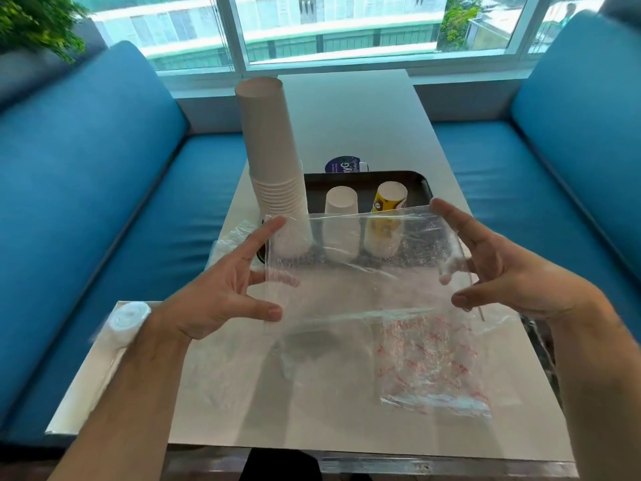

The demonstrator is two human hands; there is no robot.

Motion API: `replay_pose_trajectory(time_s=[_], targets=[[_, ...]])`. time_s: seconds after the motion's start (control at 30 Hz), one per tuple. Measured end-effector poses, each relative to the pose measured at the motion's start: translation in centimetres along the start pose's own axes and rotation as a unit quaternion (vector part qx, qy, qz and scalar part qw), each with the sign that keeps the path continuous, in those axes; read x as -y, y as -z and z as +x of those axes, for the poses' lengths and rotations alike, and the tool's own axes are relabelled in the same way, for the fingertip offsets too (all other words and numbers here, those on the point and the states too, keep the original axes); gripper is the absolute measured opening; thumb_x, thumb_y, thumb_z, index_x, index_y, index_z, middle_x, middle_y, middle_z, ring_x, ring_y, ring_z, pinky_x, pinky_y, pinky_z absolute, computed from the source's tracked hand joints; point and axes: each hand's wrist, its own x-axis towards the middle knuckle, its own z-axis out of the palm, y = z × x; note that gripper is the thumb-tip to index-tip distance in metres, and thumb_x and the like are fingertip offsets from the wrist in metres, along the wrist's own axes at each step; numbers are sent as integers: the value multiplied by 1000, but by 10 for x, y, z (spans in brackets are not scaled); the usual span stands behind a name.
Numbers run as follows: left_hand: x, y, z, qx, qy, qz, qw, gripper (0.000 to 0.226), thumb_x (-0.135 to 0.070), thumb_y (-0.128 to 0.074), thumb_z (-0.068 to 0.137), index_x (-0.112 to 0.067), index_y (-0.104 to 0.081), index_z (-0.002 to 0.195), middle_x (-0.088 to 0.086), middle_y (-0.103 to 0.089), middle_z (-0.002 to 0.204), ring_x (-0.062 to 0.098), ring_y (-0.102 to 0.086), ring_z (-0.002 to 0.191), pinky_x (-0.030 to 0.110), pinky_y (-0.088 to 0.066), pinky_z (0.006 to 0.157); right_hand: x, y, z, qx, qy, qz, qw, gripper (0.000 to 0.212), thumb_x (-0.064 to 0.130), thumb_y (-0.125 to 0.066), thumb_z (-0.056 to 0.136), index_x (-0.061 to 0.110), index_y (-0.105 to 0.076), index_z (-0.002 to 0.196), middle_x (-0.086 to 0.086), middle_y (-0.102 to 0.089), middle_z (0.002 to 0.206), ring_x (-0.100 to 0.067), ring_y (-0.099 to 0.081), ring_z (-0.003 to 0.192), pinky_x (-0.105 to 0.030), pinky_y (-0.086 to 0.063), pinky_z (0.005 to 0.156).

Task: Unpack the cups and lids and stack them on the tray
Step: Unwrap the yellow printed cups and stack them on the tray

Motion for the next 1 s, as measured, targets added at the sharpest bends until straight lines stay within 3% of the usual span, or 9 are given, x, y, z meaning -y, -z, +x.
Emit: replay_pose_trajectory(time_s=[0.17, 0.27, 0.37, 0.43, 0.5, 0.6, 0.73, 0.87, 1.0], targets=[[-15, -1, 7, 67, -17, 90, 994, 118, 6, -85, 71, -51, -22, 153, -46, -14, 152, 20, -58, 129, 39, -62, 81, 22, 9, 7, -123, -20, -219, 968, 117, 47, -93, 57, 61, -22, 149, 39, -12, 157, -2, -35, 141, -32, -37, 114], [-25, -7, 17, 102, -8, 134, 986, 117, 15, -78, 75, -51, -20, 153, -39, -12, 157, 14, -59, 127, 33, -61, 81, 33, -9, 47, -82, -16, -244, 966, 112, 39, -89, 62, 48, -23, 153, 21, -34, 156, 5, -39, 137, -19, -33, 115], [-38, -8, 28, 138, 16, 170, 976, 116, 14, -77, 76, -54, -23, 152, -36, -15, 158, 11, -57, 129, 25, -57, 87, 25, -28, 79, 44, -105, -164, 980, 84, 16, -86, 72, 30, -47, 145, -1, -70, 126, -19, -68, 114, -42, -54, 101], [-46, -5, 32, 150, 19, 198, 968, 111, 14, -76, 78, -53, -27, 151, -34, -22, 157, 12, -58, 127, 28, -55, 94, 17, -29, 88, 81, -123, -188, 971, 48, 10, -82, 80, 20, -67, 124, -8, -77, 106, -26, -73, 97, -44, -56, 93], [-48, 0, 34, 123, -6, 198, 973, 104, 17, -73, 78, -45, -34, 151, -24, -35, 156, 11, -61, 122, 29, -55, 94, 15, -27, 88, 96, -114, -198, 969, 22, 11, -79, 85, 15, -76, 106, -11, -77, 96, -25, -72, 84, -42, -54, 85], [-39, 7, 38, 33, -52, 26, 998, 88, 1, -77, 77, -32, -40, 151, -3, -54, 146, 19, -67, 99, 31, -58, 85, 17, -27, 79, 69, -96, -99, 988, 19, 14, -77, 82, 6, -76, 100, -16, -76, 94, -22, -70, 75, -33, -56, 74], [-12, -5, 49, -24, -41, -119, 992, 112, -34, -93, 64, -38, -26, 153, 14, -61, 138, 32, -68, 109, 36, -58, 87, 18, -25, 63, -15, -59, 84, 995, 19, 16, -78, 72, 10, -77, 90, -12, -74, 87, -17, -68, 67, -25, -57, 63], [10, -49, 62, -95, -37, -97, 990, 107, -14, -86, 77, -43, -14, 152, 17, -72, 115, 21, -72, 89, 33, -59, 79, 6, -25, 43, -103, -68, 223, 967, 21, 16, -81, 62, 13, -79, 83, -7, -76, 80, -12, -71, 61, -24, -59, 57], [24, -85, 70, -183, -35, -42, 982, 91, -1, -77, 82, -50, -29, 141, 15, -67, 112, 21, -71, 87, 32, -59, 73, -14, -24, 20, -165, -119, 214, 955, 33, 18, -82, 65, 8, -74, 95, -13, -75, 90, -17, -71, 66, -25, -59, 58]])
